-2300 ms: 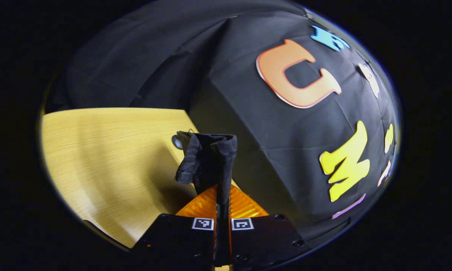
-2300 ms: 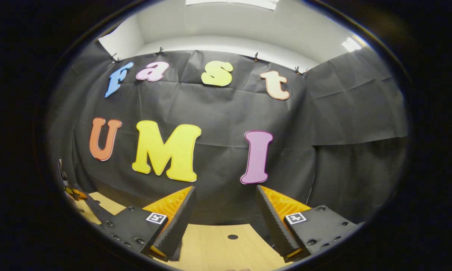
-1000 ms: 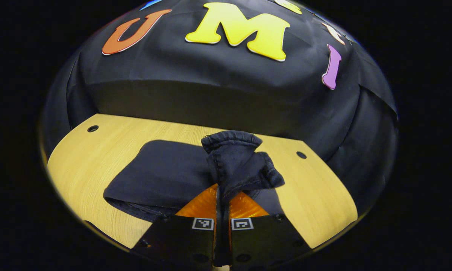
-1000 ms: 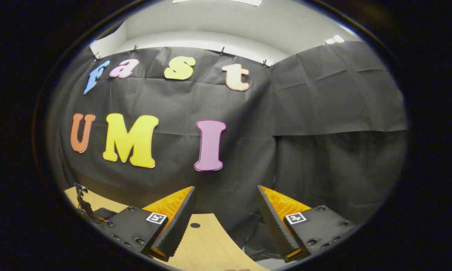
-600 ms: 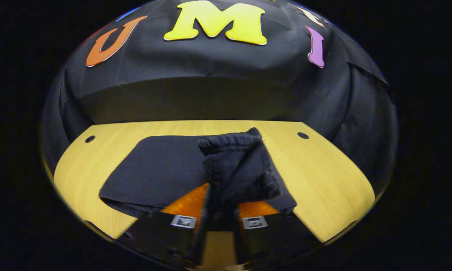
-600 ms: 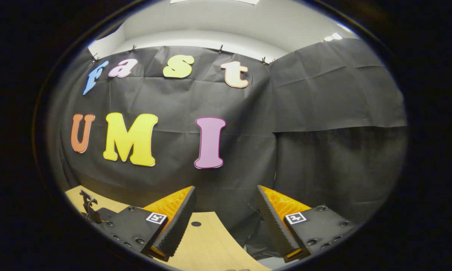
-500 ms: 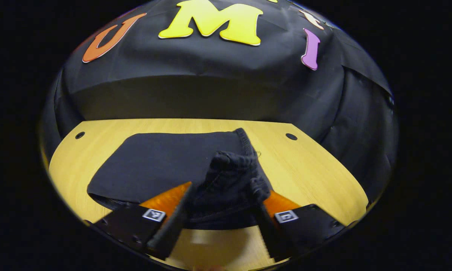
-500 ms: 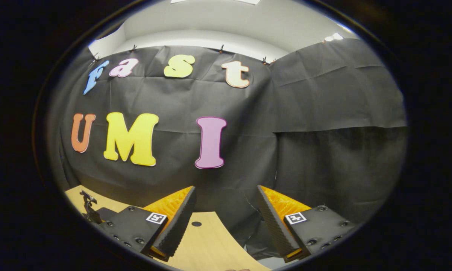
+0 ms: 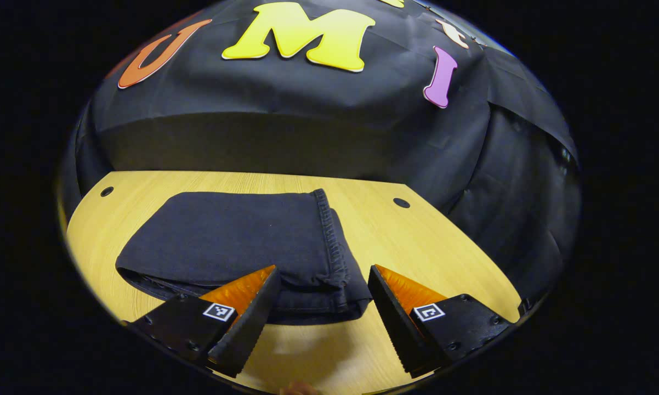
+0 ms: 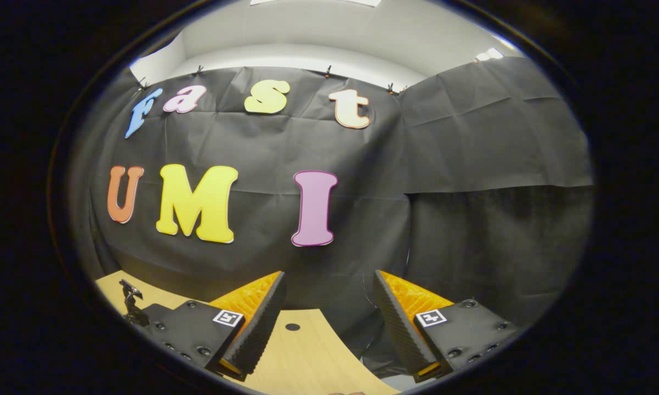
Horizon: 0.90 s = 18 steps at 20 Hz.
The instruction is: Grasp the waist and the cuffs of the jeans and fold them to make the two legs overlap; first hold the waist and fold one-third of the jeans toward the cuffs, then hold the cuffs and fold the remaining one-third in the same direction to finish folding.
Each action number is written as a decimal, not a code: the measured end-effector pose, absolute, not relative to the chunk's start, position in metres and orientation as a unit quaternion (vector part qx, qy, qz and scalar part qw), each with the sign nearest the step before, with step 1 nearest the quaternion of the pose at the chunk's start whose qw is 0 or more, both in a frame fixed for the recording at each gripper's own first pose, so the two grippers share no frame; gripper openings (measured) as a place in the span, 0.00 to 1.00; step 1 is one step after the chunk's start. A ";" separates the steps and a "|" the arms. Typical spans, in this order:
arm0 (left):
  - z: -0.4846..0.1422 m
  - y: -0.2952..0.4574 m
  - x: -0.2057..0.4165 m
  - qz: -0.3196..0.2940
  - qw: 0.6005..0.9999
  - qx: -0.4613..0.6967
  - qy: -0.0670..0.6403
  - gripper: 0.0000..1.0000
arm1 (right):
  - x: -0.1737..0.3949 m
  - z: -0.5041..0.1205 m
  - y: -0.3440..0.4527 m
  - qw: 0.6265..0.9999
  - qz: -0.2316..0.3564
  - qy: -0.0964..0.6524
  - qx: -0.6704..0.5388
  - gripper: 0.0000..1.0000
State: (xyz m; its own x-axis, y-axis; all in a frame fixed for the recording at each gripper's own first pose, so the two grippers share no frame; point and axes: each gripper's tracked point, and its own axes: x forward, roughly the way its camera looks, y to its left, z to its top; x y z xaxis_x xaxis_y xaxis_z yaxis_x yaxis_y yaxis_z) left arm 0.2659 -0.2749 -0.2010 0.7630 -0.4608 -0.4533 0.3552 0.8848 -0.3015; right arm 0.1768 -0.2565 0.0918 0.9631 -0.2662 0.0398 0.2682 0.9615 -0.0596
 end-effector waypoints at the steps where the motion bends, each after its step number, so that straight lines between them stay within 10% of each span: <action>1: -0.189 -0.275 0.265 -0.224 0.935 -0.103 0.255 1.00 | 0.179 0.091 -0.252 0.991 -0.131 -0.017 -0.032 0.98; 18: 0.029 -0.018 0.269 -0.065 0.996 -0.040 0.033 1.00 | 0.233 0.084 -0.065 0.998 0.004 -0.051 0.022 0.98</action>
State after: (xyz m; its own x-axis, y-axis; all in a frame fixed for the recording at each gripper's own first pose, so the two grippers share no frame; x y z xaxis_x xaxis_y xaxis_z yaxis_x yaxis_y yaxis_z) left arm 0.2689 -0.0176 0.0289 0.9892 -0.1331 -0.0610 0.1277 0.9882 -0.0844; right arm 0.2327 -0.0645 0.0842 0.9948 0.0058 0.1022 -0.0104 0.9990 0.0443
